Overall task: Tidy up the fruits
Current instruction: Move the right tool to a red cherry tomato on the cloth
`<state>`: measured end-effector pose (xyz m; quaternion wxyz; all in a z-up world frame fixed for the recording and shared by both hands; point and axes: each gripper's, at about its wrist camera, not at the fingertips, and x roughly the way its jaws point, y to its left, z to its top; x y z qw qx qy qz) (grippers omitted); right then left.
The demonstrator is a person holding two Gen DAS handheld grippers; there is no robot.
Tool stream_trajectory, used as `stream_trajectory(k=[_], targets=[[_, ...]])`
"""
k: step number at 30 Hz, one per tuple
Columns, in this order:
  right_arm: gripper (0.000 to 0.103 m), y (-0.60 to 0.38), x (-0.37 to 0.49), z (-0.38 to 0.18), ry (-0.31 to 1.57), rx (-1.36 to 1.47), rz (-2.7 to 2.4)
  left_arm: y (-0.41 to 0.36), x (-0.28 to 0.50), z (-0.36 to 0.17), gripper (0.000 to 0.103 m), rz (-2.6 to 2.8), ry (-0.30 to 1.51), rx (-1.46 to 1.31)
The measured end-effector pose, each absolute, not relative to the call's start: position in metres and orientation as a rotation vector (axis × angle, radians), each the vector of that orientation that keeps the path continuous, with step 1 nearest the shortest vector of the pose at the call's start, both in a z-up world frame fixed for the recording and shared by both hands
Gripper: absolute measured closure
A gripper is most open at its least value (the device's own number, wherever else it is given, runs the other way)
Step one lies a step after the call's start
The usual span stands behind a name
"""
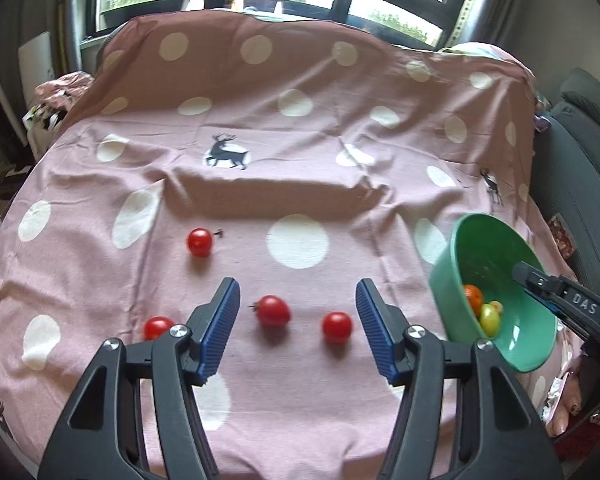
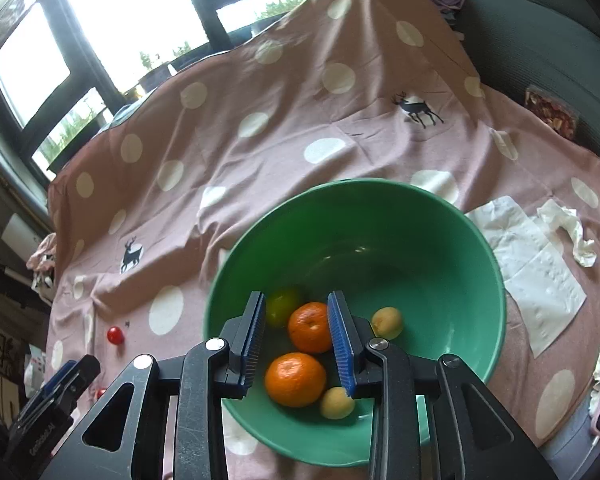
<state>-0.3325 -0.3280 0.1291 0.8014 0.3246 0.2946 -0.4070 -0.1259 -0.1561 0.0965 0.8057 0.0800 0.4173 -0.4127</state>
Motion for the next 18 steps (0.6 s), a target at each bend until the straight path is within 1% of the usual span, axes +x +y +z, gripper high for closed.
stream_trajectory(k=[1, 2, 7, 13, 14, 16, 18], targets=[[0.064, -0.324, -0.327, 0.130, 0.638, 0.683, -0.858, -0.149, -0.118, 0.091, 0.043, -0.857, 0.909, 0.155], [0.063, -0.321, -0.320, 0.130, 0.646, 0.669, -0.844, -0.144, -0.110, 0.086, 0.043, -0.828, 0.922, 0.145], [0.063, -0.300, -0.282, 0.124, 0.708, 0.625, -0.715, -0.122, -0.081, 0.067, 0.044, -0.706, 0.965, 0.131], [0.062, -0.276, -0.237, 0.101, 0.817, 0.638, -0.532, -0.116, -0.066, 0.052, 0.045, -0.683, 1.017, 0.119], [0.062, -0.272, -0.231, 0.097, 0.831, 0.644, -0.503, -0.117, -0.066, 0.050, 0.046, -0.683, 1.019, 0.124], [0.062, -0.266, -0.220, 0.088, 0.861, 0.659, -0.453, -0.119, -0.067, 0.047, 0.050, -0.675, 1.016, 0.147], [0.063, -0.262, -0.212, 0.080, 0.884, 0.668, -0.432, -0.122, -0.067, 0.043, 0.052, -0.663, 1.010, 0.174]])
